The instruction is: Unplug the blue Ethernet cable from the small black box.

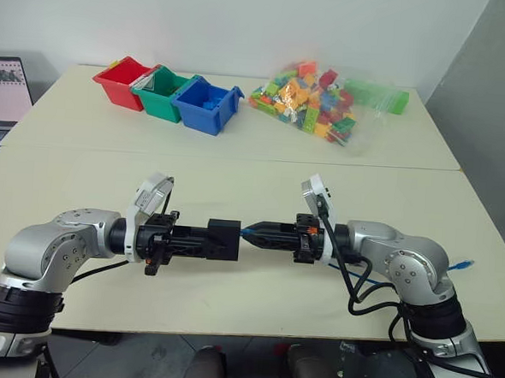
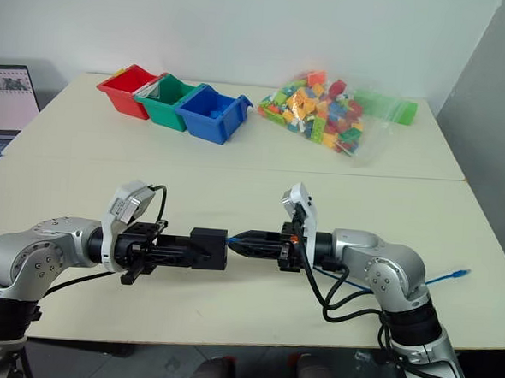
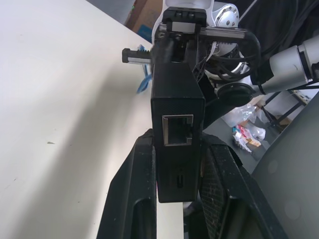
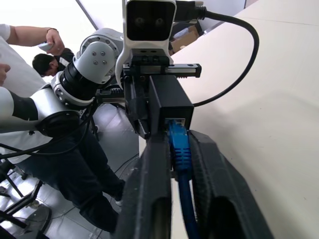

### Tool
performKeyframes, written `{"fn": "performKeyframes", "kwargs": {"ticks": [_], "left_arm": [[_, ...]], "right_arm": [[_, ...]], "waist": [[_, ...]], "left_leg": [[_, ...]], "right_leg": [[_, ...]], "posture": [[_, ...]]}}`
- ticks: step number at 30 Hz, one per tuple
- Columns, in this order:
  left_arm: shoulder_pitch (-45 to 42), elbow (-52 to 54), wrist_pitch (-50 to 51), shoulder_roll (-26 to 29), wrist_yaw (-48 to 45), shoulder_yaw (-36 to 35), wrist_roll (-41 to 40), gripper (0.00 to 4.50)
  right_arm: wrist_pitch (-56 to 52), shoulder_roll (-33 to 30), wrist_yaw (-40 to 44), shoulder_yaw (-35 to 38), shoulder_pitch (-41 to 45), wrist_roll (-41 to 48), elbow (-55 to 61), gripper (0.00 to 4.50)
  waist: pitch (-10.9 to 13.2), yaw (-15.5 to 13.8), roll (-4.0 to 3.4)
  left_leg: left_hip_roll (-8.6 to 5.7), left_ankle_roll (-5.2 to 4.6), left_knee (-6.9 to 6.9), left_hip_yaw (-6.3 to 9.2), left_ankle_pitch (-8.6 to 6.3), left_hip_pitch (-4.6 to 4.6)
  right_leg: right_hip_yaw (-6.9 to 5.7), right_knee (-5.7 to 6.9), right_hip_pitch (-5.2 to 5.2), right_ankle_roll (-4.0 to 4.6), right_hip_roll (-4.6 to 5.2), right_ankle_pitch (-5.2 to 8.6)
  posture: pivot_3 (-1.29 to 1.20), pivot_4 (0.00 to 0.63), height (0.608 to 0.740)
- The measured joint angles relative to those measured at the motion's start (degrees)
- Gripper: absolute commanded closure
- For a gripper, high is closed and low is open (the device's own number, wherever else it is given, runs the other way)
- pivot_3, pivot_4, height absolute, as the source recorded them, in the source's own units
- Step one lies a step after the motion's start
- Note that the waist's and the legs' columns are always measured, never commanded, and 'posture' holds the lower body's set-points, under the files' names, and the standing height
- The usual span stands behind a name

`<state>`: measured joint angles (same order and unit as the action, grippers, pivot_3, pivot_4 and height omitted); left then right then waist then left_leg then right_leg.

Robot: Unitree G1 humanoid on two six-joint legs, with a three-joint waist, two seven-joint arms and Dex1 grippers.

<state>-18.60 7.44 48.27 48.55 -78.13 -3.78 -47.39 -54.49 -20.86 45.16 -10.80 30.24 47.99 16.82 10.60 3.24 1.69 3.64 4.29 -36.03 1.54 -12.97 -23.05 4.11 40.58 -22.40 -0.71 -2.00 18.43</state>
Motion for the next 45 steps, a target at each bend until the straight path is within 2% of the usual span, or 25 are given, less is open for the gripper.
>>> {"fn": "performKeyframes", "kwargs": {"ticks": [13, 22, 24, 25, 27, 29, 34, 36, 41, 44, 45], "left_arm": [[1.18, 1.3, 0.04, 0.09, -0.08, 0.0, 0.05, 3.73], [4.78, -0.3, -1.9, 2.74, 0.22, -4.76, 0.36, 3.73], [5.98, -0.46, -2.3, 2.86, 0.93, -5.78, 0.56, 3.73], [6.72, -0.32, -2.33, 2.85, 1.77, -6.28, 0.62, 3.73], [7.11, -0.15, -2.41, 2.25, 3.79, -6.99, 0.75, 3.73], [6.74, -0.13, -2.81, -0.12, 8.48, -7.9, 1.59, 3.73], [6.78, -0.54, -6.43, -2.51, 13.95, -7.72, 6.19, 3.73], [6.69, -0.58, -7.48, -4.26, 15.59, -7.67, 7.15, 3.73], [4.47, -2.41, -13.32, -8.6, 22.1, -7.7, 11.62, 3.73], [0.18, -8.83, -22.73, -13.86, 30.87, -7.88, 18.77, 3.73], [-0.75, -10.73, -25.62, -14.95, 33.13, -8.09, 20.54, 3.73]], "right_arm": [[-1.4, -0.84, 1.29, -0.09, 0.1, 0.39, -0.34, 4.43], [-0.09, -7.11, 2.27, 2.43, -3.23, -2.5, -4.43, 4.43], [3.31, -7.31, 1.72, 3.18, -3.86, -5.33, -7.03, 4.43], [8.36, -6.07, -0.43, 3.48, -3.42, -9.2, -10.89, 4.43], [17.91, -3.41, -5.81, 4.89, -0.99, -16.0, -18.9, 4.43], [32.32, -2.26, -14.66, 4.96, 3.56, -27.12, -32.24, 4.43], [50.43, 0.01, -24.1, 4.46, 8.53, -40.38, -51.97, 4.43], [54.25, 1.62, -25.37, 4.52, 9.6, -42.48, -57.07, 3.69], [55.28, 2.1, -23.87, 6.85, 10.39, -42.13, -58.87, 2.66], [55.32, 1.09, -20.75, 8.54, 7.34, -40.35, -51.1, 1.86], [55.28, 0.97, -19.58, 8.75, 6.62, -39.76, -48.15, 1.86]], "waist": [[0.0, 0.0, 0.0], [0.0, -0.01, 0.0], [0.0, -0.01, 0.0], [0.0, 0.03, 0.01], [0.04, 0.25, -0.02], [0.08, 0.17, -0.08], [0.08, 0.01, -0.06], [0.08, 0.0, -0.06], [0.08, -0.17, -0.06], [0.12, -0.52, -0.13], [0.12, -0.69, -0.14]], "left_leg": [[0.0, 0.0, 0.02, 0.0, 0.0, -0.02], [0.01, -0.01, 0.07, -0.01, -0.01, -0.07], [0.02, -0.01, 0.06, -0.02, -0.01, -0.1], [0.02, -0.01, 0.06, -0.03, 0.0, -0.11], [0.02, -0.01, 0.09, -0.06, 0.0, -0.12], [0.0, -0.01, 0.05, -0.11, 0.0, -0.11], [-0.01, 0.01, 0.08, -0.14, 0.0, -0.24], [0.0, 0.03, 0.07, -0.15, -0.01, -0.35], [-0.01, 0.04, 0.03, -0.11, 0.0, -0.36], [-0.01, 0.03, 0.0, -0.04, 0.0, -0.36], [-0.01, 0.03, -0.01, -0.04, 0.0, -0.35]], "right_leg": [[0.0, -0.06, 0.0, 0.0, 0.0, 0.0], [0.0, -0.28, 0.0, 0.0, 0.01, 0.0], [0.0, -0.33, 0.01, -0.01, 0.01, 0.0], [0.01, -0.37, 0.0, -0.03, 0.01, -0.01], [0.03, -0.42, 0.0, -0.1, 0.01, -0.06], [0.08, -0.48, 0.0, -0.19, 0.02, -0.12], [0.09, -0.59, 0.0, 0.12, 0.07, -0.29], [0.06, -0.61, -0.05, 0.13, 0.1, -0.3], [0.05, -0.59, -0.04, 0.13, 0.15, -0.31], [0.03, -0.53, -0.02, 0.11, 0.14, -0.32], [0.02, -0.5, -0.02, 0.11, 0.14, -0.32]], "posture": [[0.0, 0.15, 0.74], [0.0, 0.15, 0.74], [0.0, 0.15, 0.74], [0.0, 0.15, 0.74], [0.0, 0.15, 0.74], [0.0, 0.15, 0.74], [0.0, 0.15, 0.74], [0.0, 0.15, 0.74], [0.0, 0.15, 0.74], [0.0, 0.15, 0.74], [0.0, 0.15, 0.74]]}}
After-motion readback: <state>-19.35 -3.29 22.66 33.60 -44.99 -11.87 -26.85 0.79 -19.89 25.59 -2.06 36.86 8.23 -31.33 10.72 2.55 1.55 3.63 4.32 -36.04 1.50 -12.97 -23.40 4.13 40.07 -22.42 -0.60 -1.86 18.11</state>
